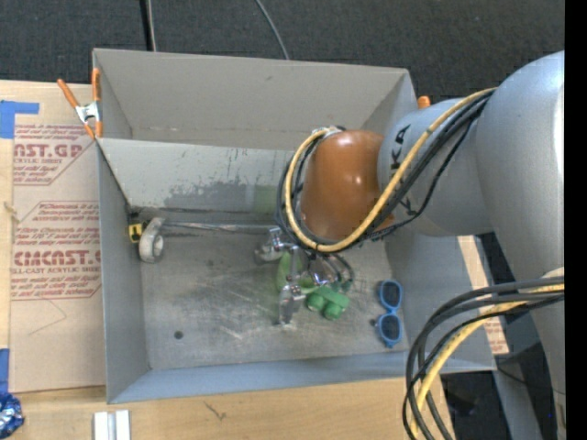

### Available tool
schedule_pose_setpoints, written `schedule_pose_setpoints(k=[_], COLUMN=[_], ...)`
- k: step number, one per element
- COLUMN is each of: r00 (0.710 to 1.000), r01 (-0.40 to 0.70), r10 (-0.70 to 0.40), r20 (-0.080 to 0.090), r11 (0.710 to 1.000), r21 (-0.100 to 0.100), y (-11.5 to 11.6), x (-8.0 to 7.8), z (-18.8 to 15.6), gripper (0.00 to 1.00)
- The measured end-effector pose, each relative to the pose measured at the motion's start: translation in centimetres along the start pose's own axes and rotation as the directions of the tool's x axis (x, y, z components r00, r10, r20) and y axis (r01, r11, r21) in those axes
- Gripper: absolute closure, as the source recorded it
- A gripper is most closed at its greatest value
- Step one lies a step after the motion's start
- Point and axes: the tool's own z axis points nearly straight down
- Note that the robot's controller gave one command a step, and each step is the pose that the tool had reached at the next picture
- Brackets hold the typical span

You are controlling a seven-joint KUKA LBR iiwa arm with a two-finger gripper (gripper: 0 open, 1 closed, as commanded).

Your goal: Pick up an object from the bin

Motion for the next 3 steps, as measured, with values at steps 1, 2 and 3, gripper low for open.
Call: schedule_pose_setpoints(k=[1,2,3], r00=[0.999,0.999,1.000], r01=[0.050,0.052,0.015], r10=[-0.050,-0.052,-0.015], r20=[0.002,-0.010,-0.005], r11=[0.999,0.999,1.000], r21=[0.005,0.004,0.010], y=[-6.2,-6.0,-14.3], x=[6.5,6.6,6.1], z=[0.0,-0.1,-11.3], gripper=[0.00,1.00,1.00])
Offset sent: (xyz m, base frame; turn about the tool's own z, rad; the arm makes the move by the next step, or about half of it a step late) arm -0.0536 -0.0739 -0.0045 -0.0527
